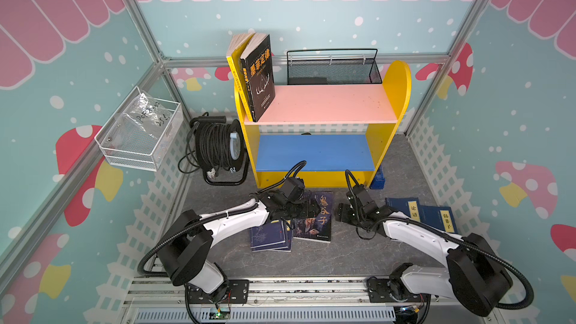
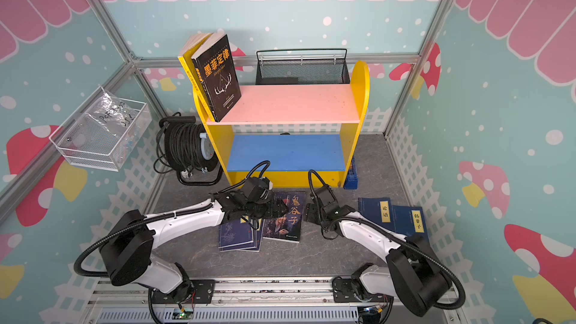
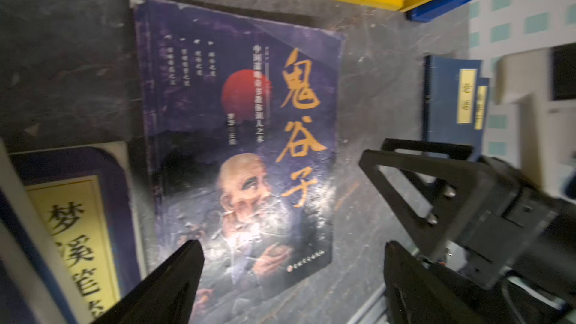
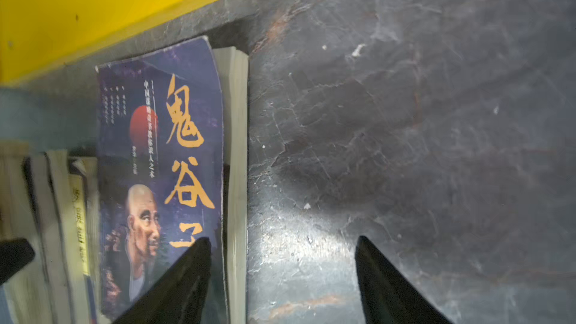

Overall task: Stacking books/files
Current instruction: Pick up the book at the center of the table.

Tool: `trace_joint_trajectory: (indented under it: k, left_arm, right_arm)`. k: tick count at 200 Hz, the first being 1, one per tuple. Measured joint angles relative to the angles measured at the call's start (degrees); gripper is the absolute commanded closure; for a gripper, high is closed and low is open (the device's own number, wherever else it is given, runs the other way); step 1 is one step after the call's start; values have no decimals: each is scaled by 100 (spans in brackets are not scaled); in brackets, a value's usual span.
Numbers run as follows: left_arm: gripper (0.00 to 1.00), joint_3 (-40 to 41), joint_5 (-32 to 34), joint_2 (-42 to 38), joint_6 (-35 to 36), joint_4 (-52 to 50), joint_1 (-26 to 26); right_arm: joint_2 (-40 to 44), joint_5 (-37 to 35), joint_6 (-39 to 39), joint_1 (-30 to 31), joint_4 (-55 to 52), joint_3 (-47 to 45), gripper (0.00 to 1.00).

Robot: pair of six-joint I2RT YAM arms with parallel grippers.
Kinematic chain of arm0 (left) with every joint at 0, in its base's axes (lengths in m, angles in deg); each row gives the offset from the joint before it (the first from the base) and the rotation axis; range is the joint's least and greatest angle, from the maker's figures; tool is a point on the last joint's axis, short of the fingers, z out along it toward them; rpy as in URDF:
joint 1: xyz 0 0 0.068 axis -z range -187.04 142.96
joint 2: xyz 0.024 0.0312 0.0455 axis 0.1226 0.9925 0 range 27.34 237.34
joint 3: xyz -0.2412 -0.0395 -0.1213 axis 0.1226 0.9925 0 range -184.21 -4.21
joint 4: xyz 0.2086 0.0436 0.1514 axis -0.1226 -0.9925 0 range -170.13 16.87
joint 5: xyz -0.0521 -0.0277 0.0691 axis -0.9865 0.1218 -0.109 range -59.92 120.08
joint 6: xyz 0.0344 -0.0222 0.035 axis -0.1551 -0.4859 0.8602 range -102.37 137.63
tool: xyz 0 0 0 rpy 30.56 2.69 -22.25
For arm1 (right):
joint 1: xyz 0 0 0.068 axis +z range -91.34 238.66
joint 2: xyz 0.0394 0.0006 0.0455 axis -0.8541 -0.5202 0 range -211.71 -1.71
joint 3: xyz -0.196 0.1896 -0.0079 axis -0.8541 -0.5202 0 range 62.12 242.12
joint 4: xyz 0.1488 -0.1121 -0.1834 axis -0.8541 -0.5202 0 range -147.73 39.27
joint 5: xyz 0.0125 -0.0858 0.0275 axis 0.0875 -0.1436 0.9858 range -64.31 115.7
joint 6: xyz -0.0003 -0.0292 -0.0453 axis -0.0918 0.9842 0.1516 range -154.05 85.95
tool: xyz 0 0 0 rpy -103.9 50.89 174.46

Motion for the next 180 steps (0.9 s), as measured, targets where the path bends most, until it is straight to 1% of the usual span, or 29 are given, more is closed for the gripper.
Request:
trace_joint_trajectory:
  k: [4, 12, 30, 45, 53, 72, 108, 133, 161, 180]
  left_arm:
    - [8, 2, 26, 48, 28, -17, -4]
    - [8, 11, 81, 127, 70, -52, -17]
    - [8, 17, 160, 214, 166, -79, -48]
    - [8, 17, 179, 273, 188, -74, -92]
    - [8, 17, 190, 332, 188, -68, -120]
    - [8, 15, 219, 525, 195, -66, -186]
    - [9, -92, 223, 741, 216, 17, -210]
    - [8, -138, 197, 964, 232, 186, -190]
    - [9, -195, 216, 1014, 254, 166, -140]
    - [9, -308, 275, 1104, 273, 107, -90]
  right_arm:
    - [-66, -7, 50, 17, -2, 44, 40]
    - [-190, -22, 59, 63, -2, 120, 40]
    - [-334, -28, 63, 149, 9, 190, 37]
    - [-356, -17, 63, 199, 11, 192, 37]
    - [-358, -15, 63, 229, 24, 192, 40]
    - [-424, 13, 52, 313, 70, 192, 50]
    - [-876, 55, 15, 448, 160, 258, 51]
    - [-1099, 66, -9, 487, 260, 428, 57]
    - [-1283, 74, -20, 516, 411, 535, 59]
    - [-1408, 74, -15, 527, 557, 597, 64]
